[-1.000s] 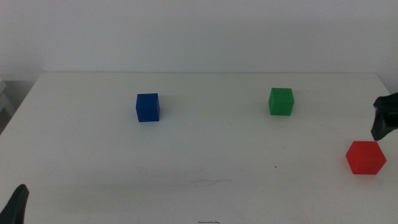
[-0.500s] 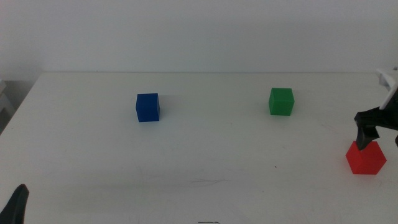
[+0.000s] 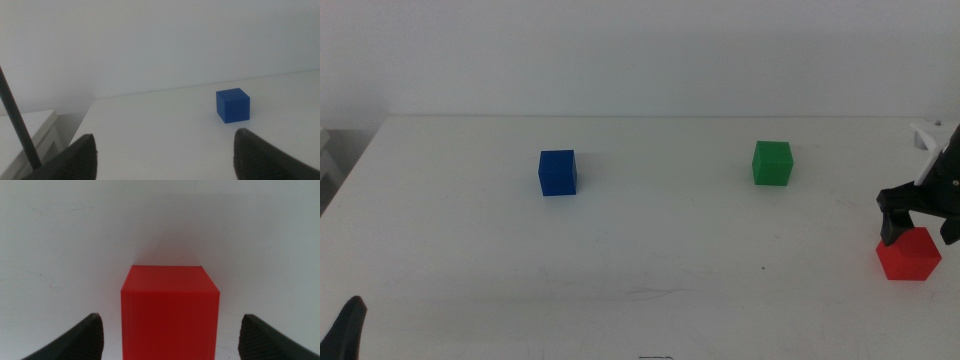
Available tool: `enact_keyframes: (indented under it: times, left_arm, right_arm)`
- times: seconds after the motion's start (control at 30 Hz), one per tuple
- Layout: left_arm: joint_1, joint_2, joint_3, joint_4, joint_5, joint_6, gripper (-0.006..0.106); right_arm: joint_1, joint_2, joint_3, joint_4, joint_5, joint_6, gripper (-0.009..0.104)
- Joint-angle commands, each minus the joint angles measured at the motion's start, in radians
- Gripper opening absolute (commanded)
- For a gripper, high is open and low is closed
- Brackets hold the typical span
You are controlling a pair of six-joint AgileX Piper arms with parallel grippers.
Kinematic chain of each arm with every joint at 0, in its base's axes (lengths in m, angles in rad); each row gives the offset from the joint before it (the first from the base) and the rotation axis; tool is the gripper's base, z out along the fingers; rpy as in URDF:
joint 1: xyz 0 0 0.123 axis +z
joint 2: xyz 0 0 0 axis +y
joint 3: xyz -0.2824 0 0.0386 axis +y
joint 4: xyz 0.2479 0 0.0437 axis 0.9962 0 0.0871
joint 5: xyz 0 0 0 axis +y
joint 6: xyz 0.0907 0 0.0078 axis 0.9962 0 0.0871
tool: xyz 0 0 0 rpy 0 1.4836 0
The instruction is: Stack red cubes first, then green, then blue cubes in a specific spot.
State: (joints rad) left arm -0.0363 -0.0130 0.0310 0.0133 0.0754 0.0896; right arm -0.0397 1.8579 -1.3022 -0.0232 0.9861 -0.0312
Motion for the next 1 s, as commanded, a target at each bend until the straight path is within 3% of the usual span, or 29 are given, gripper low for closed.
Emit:
enact_keyframes:
  times: [0.0,0.4,0.53,0.7,0.73,0.97]
  left_arm:
    - [-0.002,-0.018,-0.005,-0.007,-0.075,-0.006,0.093]
    - [-0.002,-0.018,-0.005,-0.007,-0.075,-0.006,0.093]
    - [-0.002,-0.018,-0.005,-0.007,-0.075,-0.006,0.093]
    - [-0.002,-0.018,-0.005,-0.007,-0.075,-0.006,0.093]
    - [-0.002,-0.018,-0.005,-0.007,-0.075,-0.006,0.093]
    - [-0.002,-0.018,-0.005,-0.007,-0.075,-0.006,0.093]
  right_arm:
    - [-0.008,-0.034,-0.028,-0.013,-0.014,-0.004,0.087]
    - [-0.008,0.017,-0.027,-0.013,-0.014,-0.004,0.083]
    - [-0.008,0.023,-0.027,-0.013,-0.014,-0.004,0.053]
    - [-0.004,0.023,-0.039,-0.016,0.014,-0.004,0.003]
    - [-0.004,0.022,-0.044,-0.015,0.029,0.000,-0.001]
    - [0.081,-0.032,-0.129,-0.020,0.146,0.200,-0.001]
